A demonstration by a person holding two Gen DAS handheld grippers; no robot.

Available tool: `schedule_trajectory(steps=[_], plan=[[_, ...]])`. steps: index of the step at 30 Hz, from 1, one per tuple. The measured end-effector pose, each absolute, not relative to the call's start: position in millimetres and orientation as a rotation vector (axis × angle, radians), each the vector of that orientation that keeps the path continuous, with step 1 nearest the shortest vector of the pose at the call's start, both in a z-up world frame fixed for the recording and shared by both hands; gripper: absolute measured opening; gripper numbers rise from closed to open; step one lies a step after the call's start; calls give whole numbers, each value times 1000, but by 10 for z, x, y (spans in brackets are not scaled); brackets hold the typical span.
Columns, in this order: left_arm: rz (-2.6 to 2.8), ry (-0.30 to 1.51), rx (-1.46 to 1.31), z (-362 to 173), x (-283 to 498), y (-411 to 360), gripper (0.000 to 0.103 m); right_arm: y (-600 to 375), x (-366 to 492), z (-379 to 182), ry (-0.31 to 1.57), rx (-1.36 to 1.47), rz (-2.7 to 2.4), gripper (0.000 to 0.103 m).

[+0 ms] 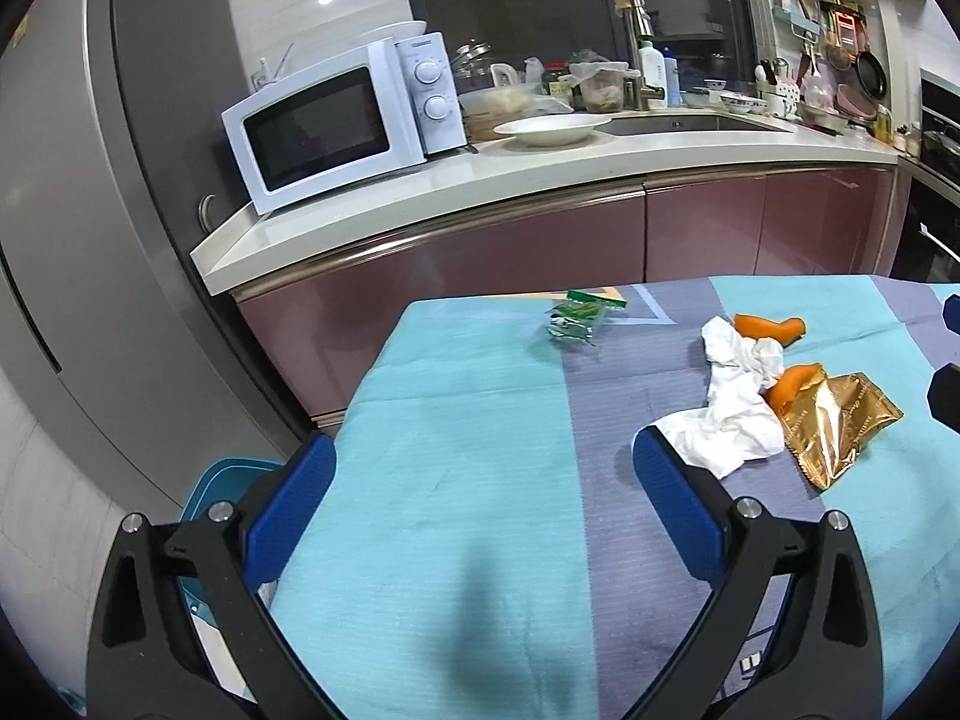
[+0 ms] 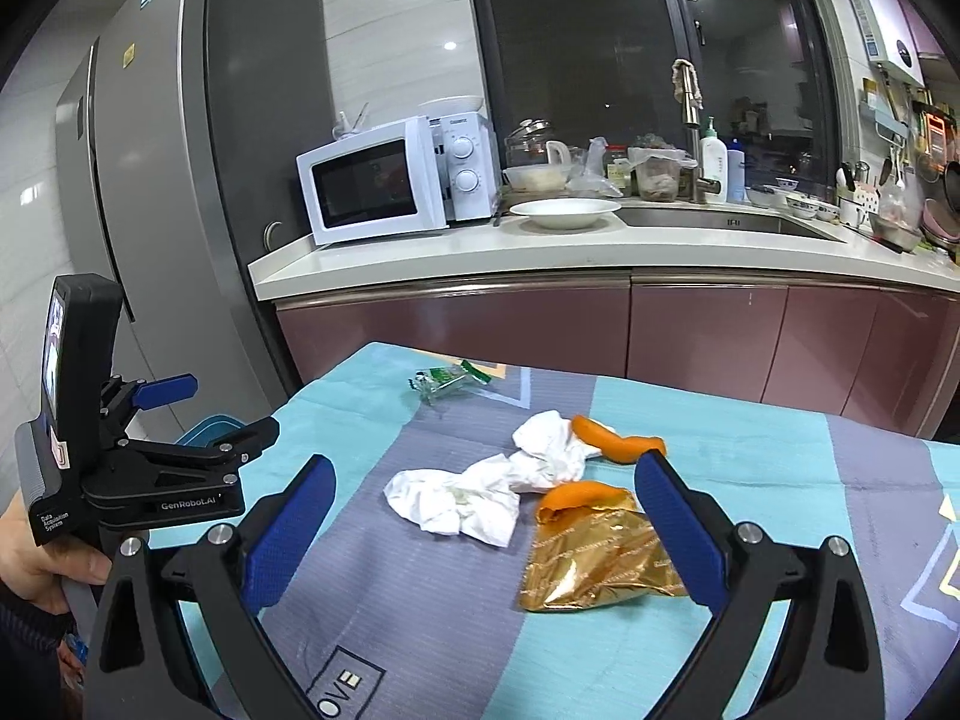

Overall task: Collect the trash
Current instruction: 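Move both grippers back over the table toward the remaining trash, then lower both open grippers toward the tissues and gold foil bag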

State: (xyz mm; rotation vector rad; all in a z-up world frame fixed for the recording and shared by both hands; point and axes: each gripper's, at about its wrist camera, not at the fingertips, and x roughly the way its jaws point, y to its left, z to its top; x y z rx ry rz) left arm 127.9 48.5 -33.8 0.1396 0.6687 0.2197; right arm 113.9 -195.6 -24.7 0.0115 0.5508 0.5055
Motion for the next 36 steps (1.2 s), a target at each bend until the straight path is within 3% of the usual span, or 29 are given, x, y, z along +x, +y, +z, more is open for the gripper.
schedule_trajectory(steps=[22, 36], plan=[[160, 674, 170, -353, 1367, 207, 98, -2209, 1136, -290, 556, 35, 462, 96], [-166, 702, -36, -618, 1284, 362, 98, -2497, 1258, -632, 641, -25, 375, 97]])
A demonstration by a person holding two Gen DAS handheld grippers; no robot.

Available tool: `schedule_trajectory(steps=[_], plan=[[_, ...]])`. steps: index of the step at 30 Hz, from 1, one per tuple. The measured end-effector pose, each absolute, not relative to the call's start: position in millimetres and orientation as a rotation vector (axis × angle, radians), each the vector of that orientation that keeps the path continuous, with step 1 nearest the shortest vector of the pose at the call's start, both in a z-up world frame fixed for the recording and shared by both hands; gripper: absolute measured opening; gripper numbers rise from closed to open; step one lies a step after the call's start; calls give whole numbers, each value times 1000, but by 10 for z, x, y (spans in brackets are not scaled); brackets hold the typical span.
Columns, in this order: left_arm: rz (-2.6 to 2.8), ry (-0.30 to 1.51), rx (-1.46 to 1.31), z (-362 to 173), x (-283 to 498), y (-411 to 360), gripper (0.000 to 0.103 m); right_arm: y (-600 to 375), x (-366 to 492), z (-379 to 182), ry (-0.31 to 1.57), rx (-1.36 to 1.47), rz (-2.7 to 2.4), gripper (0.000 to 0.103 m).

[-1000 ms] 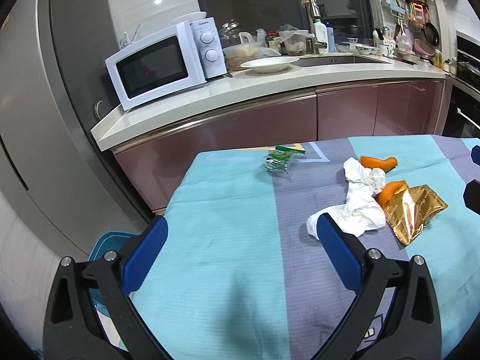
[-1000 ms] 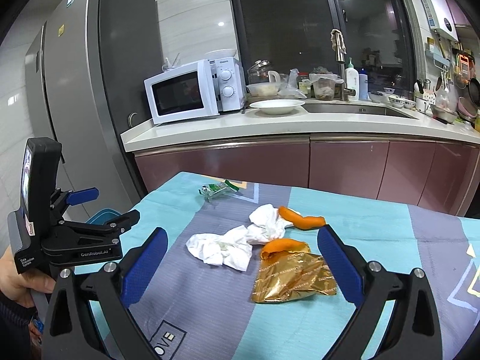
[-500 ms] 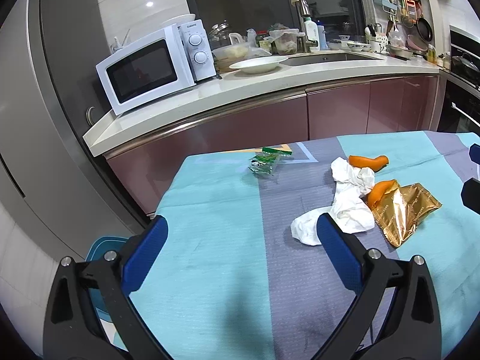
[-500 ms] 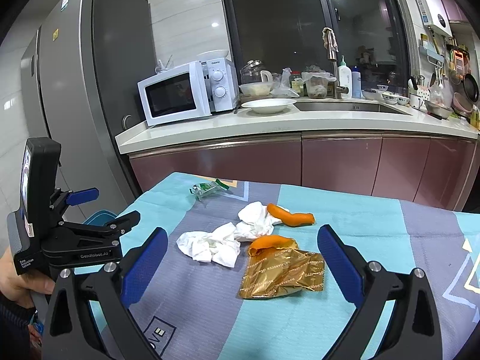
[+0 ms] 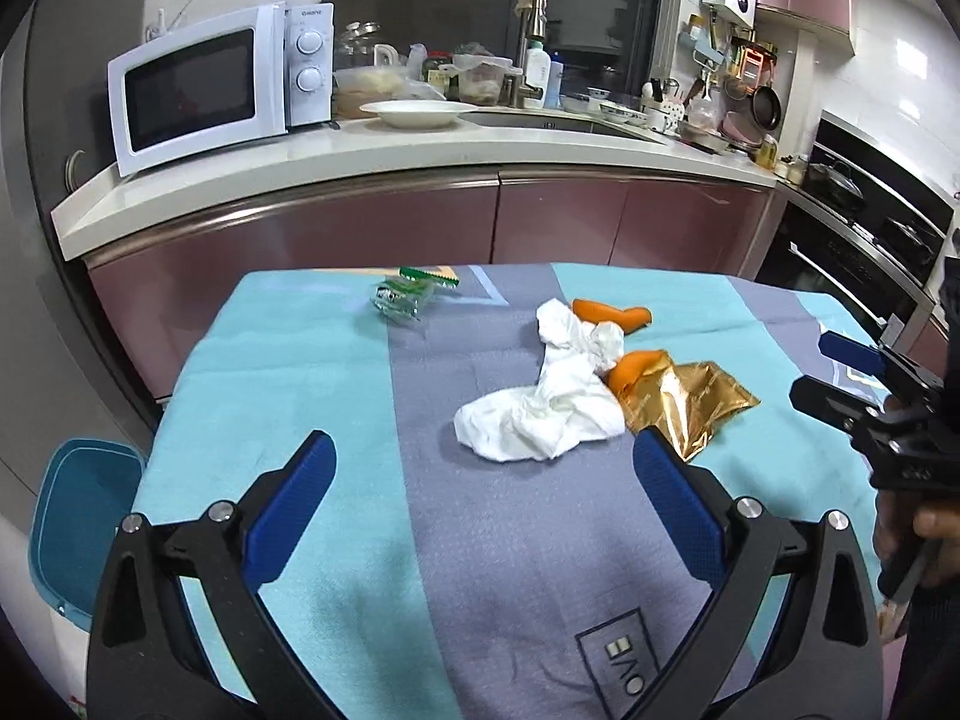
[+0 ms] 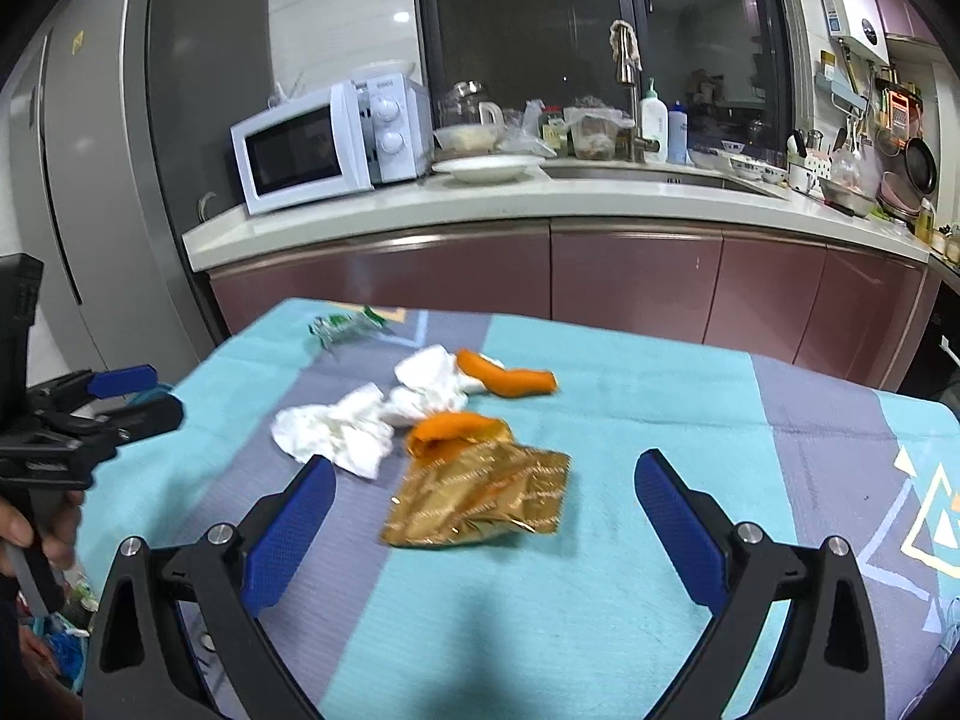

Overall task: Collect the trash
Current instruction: 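Lower both open grippers toward the tissues and gold foil bag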

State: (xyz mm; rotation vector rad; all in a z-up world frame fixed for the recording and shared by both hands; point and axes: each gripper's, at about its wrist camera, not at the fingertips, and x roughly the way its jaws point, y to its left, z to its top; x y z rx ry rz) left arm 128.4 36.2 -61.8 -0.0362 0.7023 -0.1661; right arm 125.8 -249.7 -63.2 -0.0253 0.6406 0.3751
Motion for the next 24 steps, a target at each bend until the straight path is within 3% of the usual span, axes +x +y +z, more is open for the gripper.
schedule_trajectory(steps=[24], plan=[[-372, 835, -18, -1164, 2027, -84, 98, -2460, 1872, -1201, 840, -15, 336, 97]])
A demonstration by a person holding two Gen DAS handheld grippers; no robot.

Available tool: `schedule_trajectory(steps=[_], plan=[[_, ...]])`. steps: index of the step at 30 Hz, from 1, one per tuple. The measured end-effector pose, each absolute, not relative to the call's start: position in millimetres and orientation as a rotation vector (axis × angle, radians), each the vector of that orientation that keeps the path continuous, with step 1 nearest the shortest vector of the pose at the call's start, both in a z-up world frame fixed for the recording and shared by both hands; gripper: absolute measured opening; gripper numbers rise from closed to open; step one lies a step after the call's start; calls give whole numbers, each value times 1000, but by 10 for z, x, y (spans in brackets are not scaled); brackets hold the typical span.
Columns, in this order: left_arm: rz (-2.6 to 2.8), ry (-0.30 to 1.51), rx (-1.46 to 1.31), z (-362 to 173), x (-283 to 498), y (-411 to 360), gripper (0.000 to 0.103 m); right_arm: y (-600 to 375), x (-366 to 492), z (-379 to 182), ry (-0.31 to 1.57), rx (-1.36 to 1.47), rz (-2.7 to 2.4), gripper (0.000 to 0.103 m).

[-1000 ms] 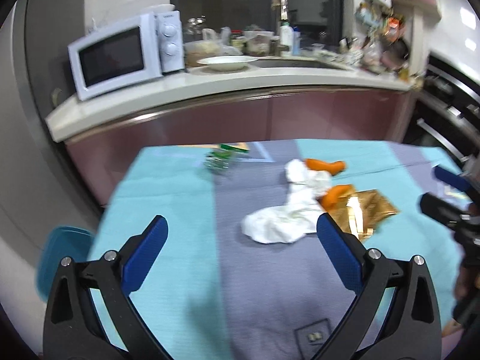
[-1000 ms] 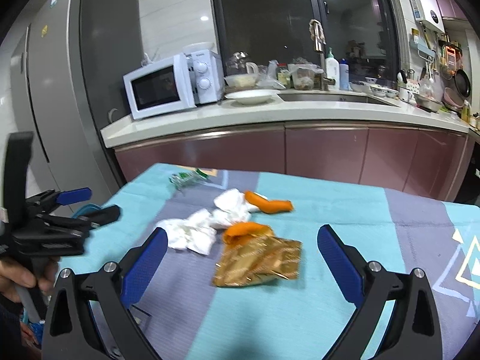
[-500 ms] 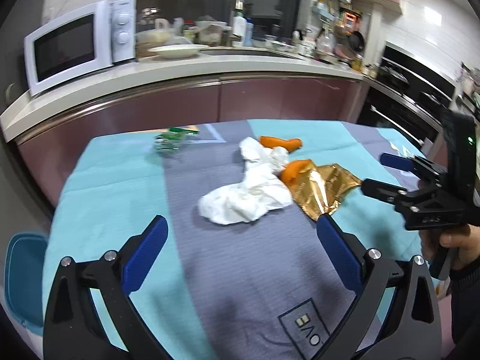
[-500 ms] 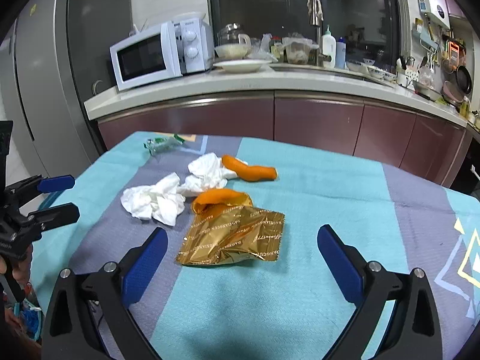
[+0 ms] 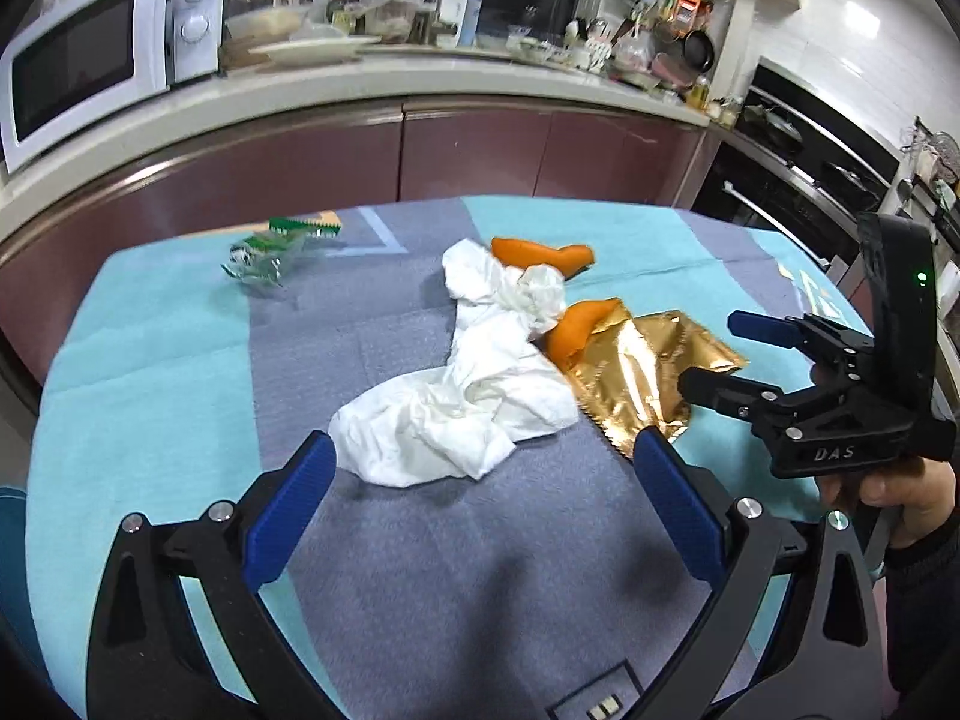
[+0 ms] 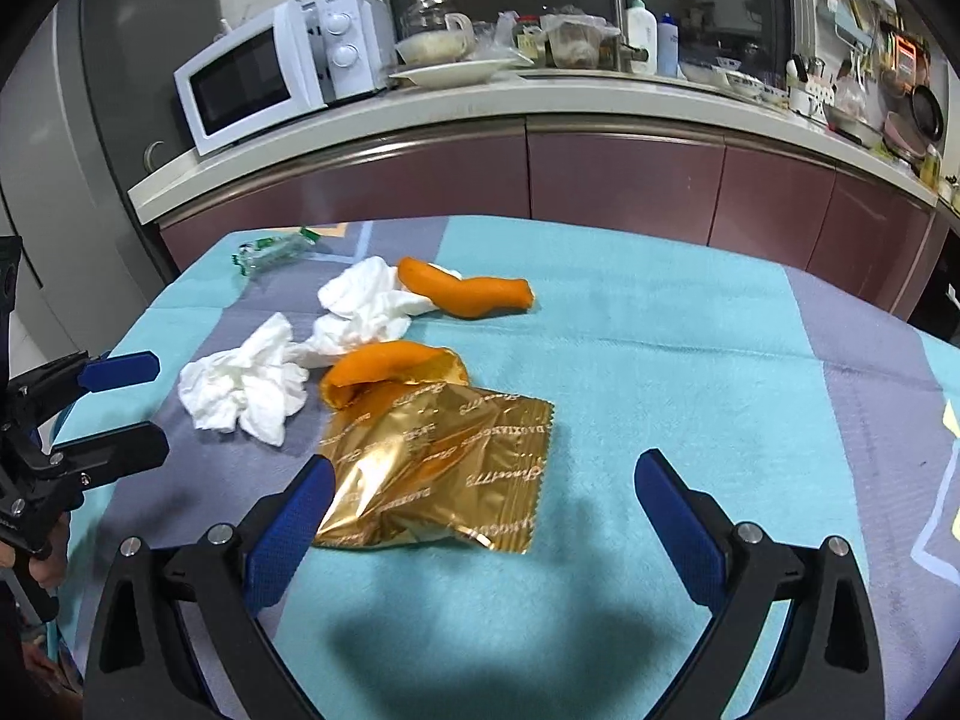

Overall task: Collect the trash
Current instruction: 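Lower both open grippers toward the tissues and gold foil bag, then grasp a white tissue with the left gripper while the right gripper grasps the gold foil bag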

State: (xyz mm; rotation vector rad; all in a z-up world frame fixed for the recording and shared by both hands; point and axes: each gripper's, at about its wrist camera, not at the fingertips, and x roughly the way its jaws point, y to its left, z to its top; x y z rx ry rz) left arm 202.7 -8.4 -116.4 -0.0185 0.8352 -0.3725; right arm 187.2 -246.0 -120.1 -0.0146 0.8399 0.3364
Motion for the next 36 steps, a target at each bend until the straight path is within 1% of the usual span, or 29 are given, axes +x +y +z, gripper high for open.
schedule_trajectory(steps=[8, 18, 21, 23, 24, 25, 26, 27, 28, 29, 31, 32, 33, 34, 35, 36], plan=[[-378, 900, -53, -1353, 2283, -122, 98, -2433, 1986, -1267, 863, -3, 358, 97], [-345, 929, 6, -1466, 2506, -253, 98, -2400, 2054, -1324, 894, 8, 379, 96], [-345, 927, 16, -1472, 2524, -289, 97, -2394, 2077, -1348, 910, 5, 379, 91], [-336, 926, 46, -1494, 2519, -333, 96, -2393, 2087, -1351, 914, 1, 376, 90], [-330, 921, 69, -1503, 2504, -356, 94, -2388, 2086, -1352, 914, -2, 379, 88], [-318, 914, 87, -1508, 2493, -372, 89, -2384, 2085, -1354, 913, -6, 380, 87], [-305, 911, 96, -1512, 2483, -371, 87, -2376, 2088, -1356, 913, -11, 376, 84], [-292, 908, 100, -1506, 2480, -369, 83, -2372, 2088, -1354, 912, -15, 374, 79], [-283, 903, 103, -1501, 2471, -365, 73, -2364, 2086, -1349, 910, -19, 373, 74], [-273, 900, 108, -1497, 2465, -353, 70, -2359, 2084, -1344, 909, -23, 370, 68], [-258, 897, 115, -1482, 2448, -326, 58, -2359, 2084, -1334, 909, -19, 373, 58], [-261, 892, 113, -1474, 2437, -319, 54, -2358, 2076, -1332, 908, -17, 378, 50], [-264, 887, 111, -1469, 2423, -310, 47, -2358, 2069, -1332, 908, -19, 379, 42], [-269, 884, 111, -1466, 2408, -299, 38, -2357, 2065, -1331, 908, -19, 382, 37], [-279, 883, 107, -1460, 2394, -293, 35, -2353, 2057, -1328, 910, -14, 393, 27], [-283, 883, 103, -1459, 2381, -281, 29, -2350, 2044, -1321, 911, -4, 407, 20]])
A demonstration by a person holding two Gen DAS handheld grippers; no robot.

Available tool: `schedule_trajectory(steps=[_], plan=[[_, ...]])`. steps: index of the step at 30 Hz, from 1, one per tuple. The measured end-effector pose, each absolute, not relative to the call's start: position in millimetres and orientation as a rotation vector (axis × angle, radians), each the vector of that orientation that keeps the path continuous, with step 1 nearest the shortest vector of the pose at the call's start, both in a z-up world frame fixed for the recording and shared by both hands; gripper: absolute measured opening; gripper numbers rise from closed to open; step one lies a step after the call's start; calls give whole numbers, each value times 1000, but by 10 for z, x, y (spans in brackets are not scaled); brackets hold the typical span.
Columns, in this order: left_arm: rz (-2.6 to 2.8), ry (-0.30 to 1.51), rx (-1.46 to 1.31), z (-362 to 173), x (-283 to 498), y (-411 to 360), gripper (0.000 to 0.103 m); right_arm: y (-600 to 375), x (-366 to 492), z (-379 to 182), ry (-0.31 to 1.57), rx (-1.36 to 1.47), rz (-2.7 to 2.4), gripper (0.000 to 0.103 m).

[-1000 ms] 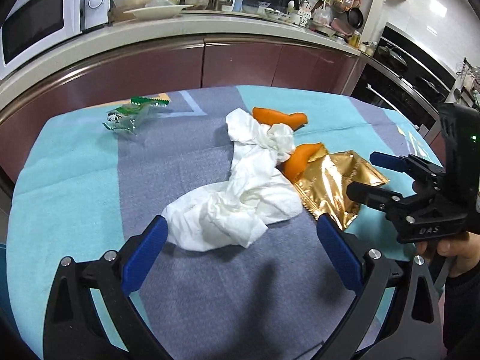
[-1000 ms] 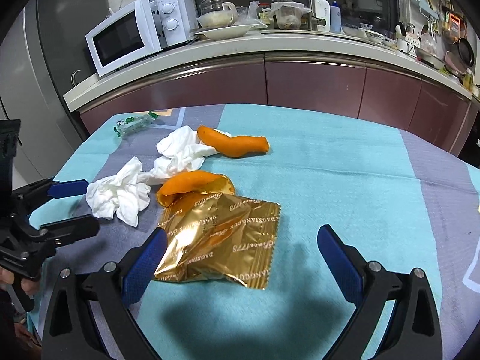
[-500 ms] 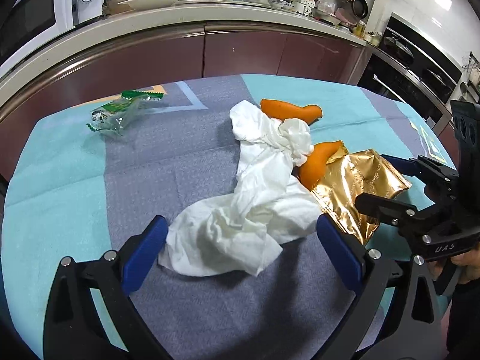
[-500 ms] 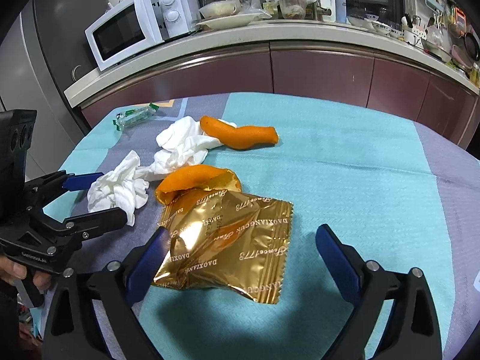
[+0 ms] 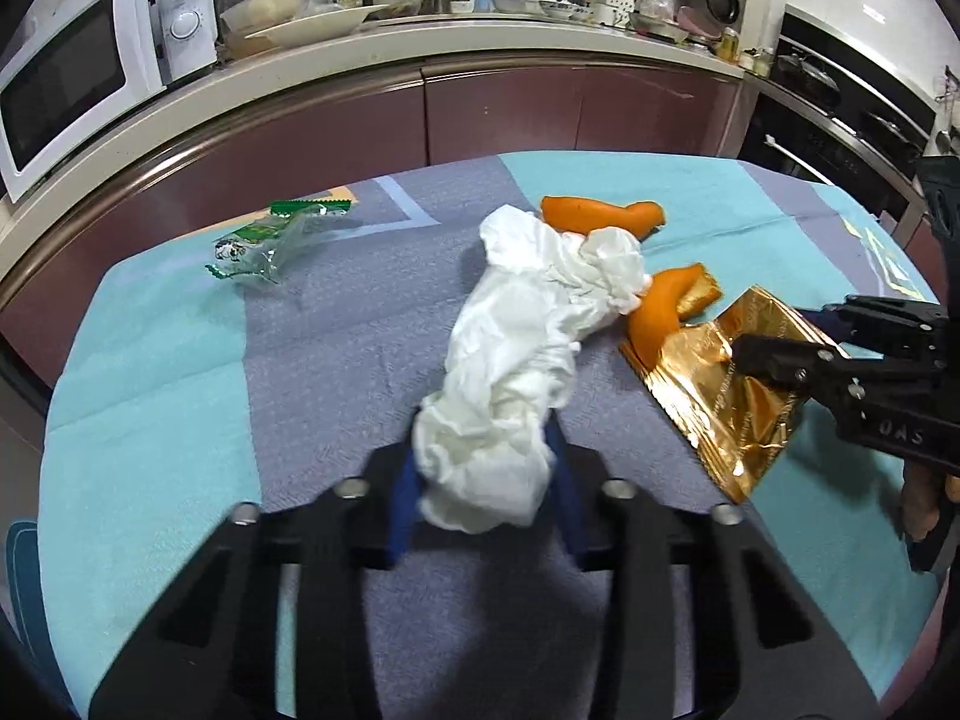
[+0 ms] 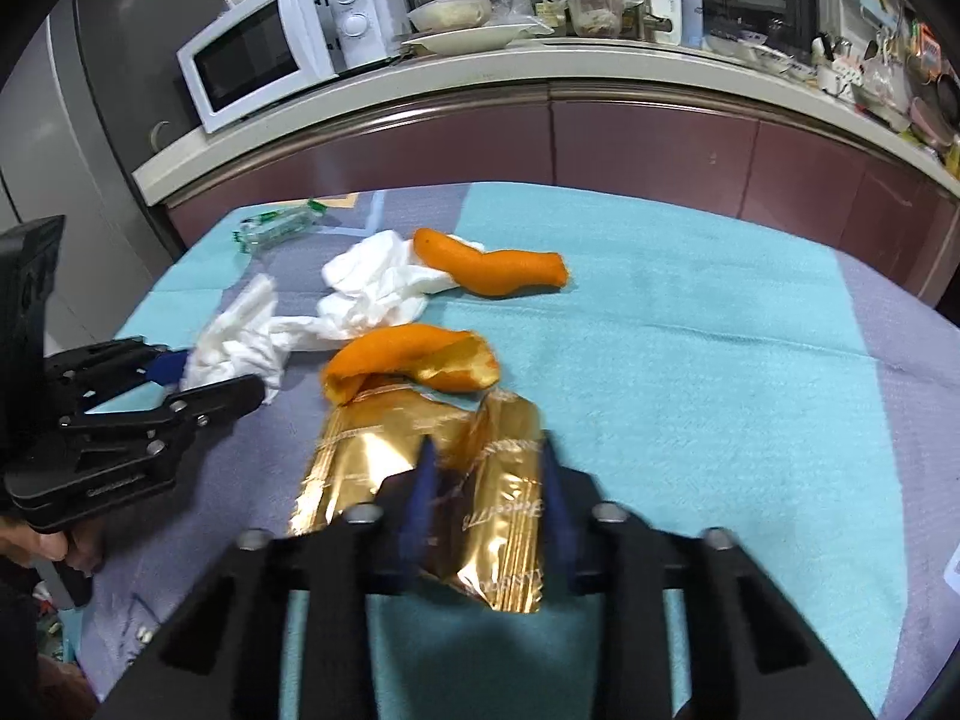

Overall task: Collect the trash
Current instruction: 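Grasp a white tissue with the left gripper while the right gripper grasps the gold foil bag, then carry the tissue and foil bag with both grippers over the bin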

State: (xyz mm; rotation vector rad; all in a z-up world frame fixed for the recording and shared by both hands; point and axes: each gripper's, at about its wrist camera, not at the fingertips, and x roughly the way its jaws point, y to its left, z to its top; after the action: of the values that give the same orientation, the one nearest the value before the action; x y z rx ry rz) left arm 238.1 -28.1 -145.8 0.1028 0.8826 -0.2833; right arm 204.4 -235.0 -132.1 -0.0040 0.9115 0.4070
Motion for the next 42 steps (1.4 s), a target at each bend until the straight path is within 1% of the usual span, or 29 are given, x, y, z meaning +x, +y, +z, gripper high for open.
schedule_trajectory(steps=[1, 2, 3, 7, 16, 25, 35, 42], plan=[[-288, 882, 97, -1452, 2368, -268, 23, -2349, 2030, -1315, 910, -3, 410, 17], [-294, 881, 88, -1444, 2350, -253, 21, -2348, 2012, -1311, 910, 1, 416, 13], [-300, 880, 72, -1434, 2329, -233, 19, -2337, 1999, -1307, 911, 7, 422, 11], [-321, 881, 28, -1426, 2252, -162, 17, -2311, 1906, -1279, 907, 21, 451, 7], [-335, 855, -19, -1346, 2020, -59, 16, -2316, 1716, -1165, 883, 23, 460, 5], [-305, 773, -16, -1057, 1721, 59, 16, -2203, 1545, -916, 828, -4, 485, 4], [-208, 683, -54, -674, 1411, 599, 16, -1741, 1489, -574, 750, -63, 557, 3], [-74, 626, -96, -448, 1069, 1223, 16, -1156, 1497, -346, 692, -112, 651, 3]])
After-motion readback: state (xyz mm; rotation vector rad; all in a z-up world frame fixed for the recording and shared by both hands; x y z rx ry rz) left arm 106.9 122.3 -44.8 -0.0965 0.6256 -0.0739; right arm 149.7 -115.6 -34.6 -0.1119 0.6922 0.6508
